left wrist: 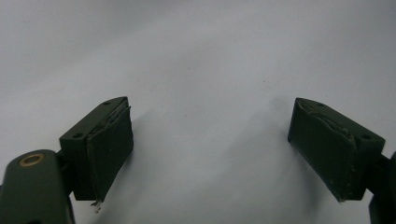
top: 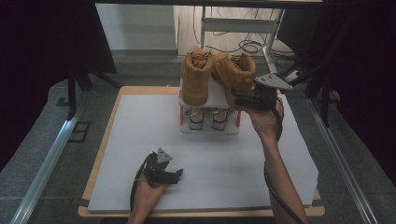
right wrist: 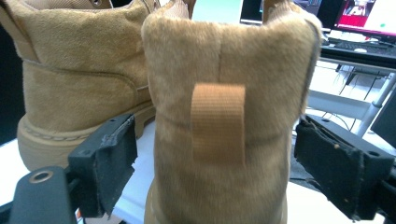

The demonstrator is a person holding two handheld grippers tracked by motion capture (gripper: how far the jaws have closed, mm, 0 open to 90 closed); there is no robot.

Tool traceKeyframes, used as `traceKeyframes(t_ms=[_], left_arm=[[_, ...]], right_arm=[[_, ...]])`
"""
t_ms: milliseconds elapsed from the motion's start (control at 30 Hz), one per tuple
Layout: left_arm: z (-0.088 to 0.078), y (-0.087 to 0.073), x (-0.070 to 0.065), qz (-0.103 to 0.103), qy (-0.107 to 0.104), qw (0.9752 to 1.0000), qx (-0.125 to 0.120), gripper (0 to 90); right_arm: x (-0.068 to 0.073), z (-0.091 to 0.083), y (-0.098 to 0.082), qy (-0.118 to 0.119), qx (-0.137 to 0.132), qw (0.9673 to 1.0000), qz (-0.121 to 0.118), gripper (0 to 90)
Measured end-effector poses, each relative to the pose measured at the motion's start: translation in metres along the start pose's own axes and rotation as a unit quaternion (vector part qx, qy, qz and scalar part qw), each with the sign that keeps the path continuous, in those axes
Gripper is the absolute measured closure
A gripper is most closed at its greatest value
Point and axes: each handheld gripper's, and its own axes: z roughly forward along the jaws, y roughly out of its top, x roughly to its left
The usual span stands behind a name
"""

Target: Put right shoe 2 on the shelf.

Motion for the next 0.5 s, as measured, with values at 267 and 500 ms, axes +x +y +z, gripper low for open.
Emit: traceKeyframes(t_ms=[267, 500], left_arm=[[0.0, 0.0, 0.0, 0.0, 0.0, 1.0, 0.0, 14.1], [0.0, 0.0, 0.0, 0.001, 0.0, 1.0, 0.002, 14.1]], right_arm=[[-0.003, -0.015, -0.013, 0.021, 0.017, 0.9996, 0.002, 26.9], [-0.011, -0.033, -0.029, 0.035, 0.02, 0.9992, 0.005, 51.1]])
